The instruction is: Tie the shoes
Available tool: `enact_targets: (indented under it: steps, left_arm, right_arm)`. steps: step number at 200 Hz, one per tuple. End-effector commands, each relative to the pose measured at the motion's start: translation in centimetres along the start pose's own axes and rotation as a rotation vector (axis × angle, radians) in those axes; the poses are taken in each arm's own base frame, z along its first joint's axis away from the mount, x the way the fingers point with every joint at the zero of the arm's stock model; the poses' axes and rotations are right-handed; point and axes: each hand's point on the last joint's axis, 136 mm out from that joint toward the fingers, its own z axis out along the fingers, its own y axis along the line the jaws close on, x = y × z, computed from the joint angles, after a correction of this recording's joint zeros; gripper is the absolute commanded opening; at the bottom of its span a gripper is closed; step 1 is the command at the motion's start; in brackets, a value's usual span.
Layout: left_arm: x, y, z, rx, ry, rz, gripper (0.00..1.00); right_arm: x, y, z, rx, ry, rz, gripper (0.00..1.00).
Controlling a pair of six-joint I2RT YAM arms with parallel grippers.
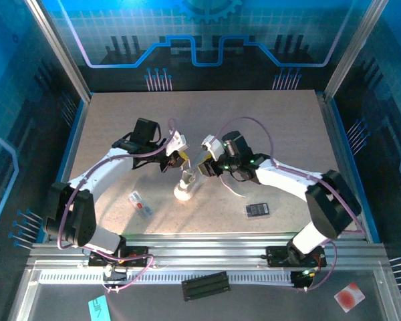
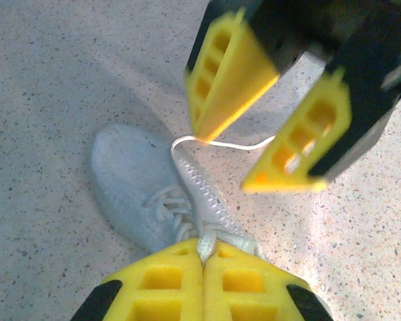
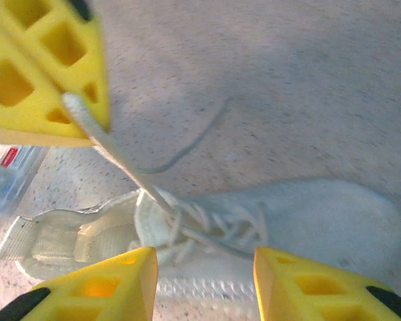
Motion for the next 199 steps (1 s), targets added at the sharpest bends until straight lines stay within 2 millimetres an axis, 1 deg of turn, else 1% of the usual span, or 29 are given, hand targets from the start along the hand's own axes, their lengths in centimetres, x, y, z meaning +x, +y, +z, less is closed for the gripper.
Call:
enact_targets:
  steps: [1, 12, 31, 57, 87, 97, 110, 117, 137, 158, 166, 181, 199]
  left_arm:
    - [-1.2, 0.2, -0.7, -0.004, 0.001, -0.041, 0.0]
    - [-1.2, 0.4, -0.7, -0.008, 0.015, -0.063, 0.0]
    - [-1.5, 0.6, -0.7, -0.011, 0.014, -0.102, 0.0]
    - [-2.1, 0.1, -0.6, 0.001, -0.03, -0.133, 0.0]
    - [-1.2, -0.4, 0.3, -0.01, -0.029, -0.224, 0.0]
    - [-1.0, -1.0, 0.8, -0.001, -0.032, -0.239, 0.0]
    - [-0.8, -1.7, 1.3, 0.006, -0.034, -0.256, 0.0]
    - [-0.9, -2.1, 1.4, 0.009, -0.046, -0.265, 0.0]
    - [-1.4, -3.1, 2.0, 0.015, -0.078, -0.296, 0.0]
    - [-2.2, -4.0, 2.8, 0.022, -0.104, -0.323, 0.0]
    - [-2.6, -4.1, 3.1, 0.025, -0.115, -0.335, 0.0]
    - [-3.3, -3.8, 3.2, 0.019, -0.134, -0.371, 0.0]
    - [-4.0, -3.3, 2.9, -0.006, -0.153, -0.402, 0.0]
  right_arm:
    - [5.8, -2.3, -0.9, 0.14, 0.193, 0.21, 0.42]
    - [7.5, -3.0, -0.6, 0.181, 0.249, 0.258, 0.42]
    - [9.0, -4.4, 0.4, 0.231, 0.301, 0.31, 0.43]
    - [9.0, -5.4, 2.7, 0.218, 0.351, 0.316, 0.44]
    - [9.3, -6.1, 5.4, 0.189, 0.433, 0.329, 0.43]
    - [9.1, -6.6, 6.1, 0.19, 0.442, 0.328, 0.41]
    - [9.0, -7.4, 6.7, 0.197, 0.454, 0.321, 0.35]
    - [8.9, -7.8, 6.9, 0.201, 0.46, 0.318, 0.32]
    - [8.2, -8.9, 7.2, 0.196, 0.457, 0.314, 0.3]
    - [7.1, -9.6, 7.3, 0.19, 0.442, 0.295, 0.29]
    - [6.7, -9.6, 7.4, 0.184, 0.439, 0.286, 0.28]
    - [6.0, -9.9, 7.4, 0.181, 0.435, 0.265, 0.24]
    - [5.4, -10.3, 7.5, 0.186, 0.438, 0.238, 0.14]
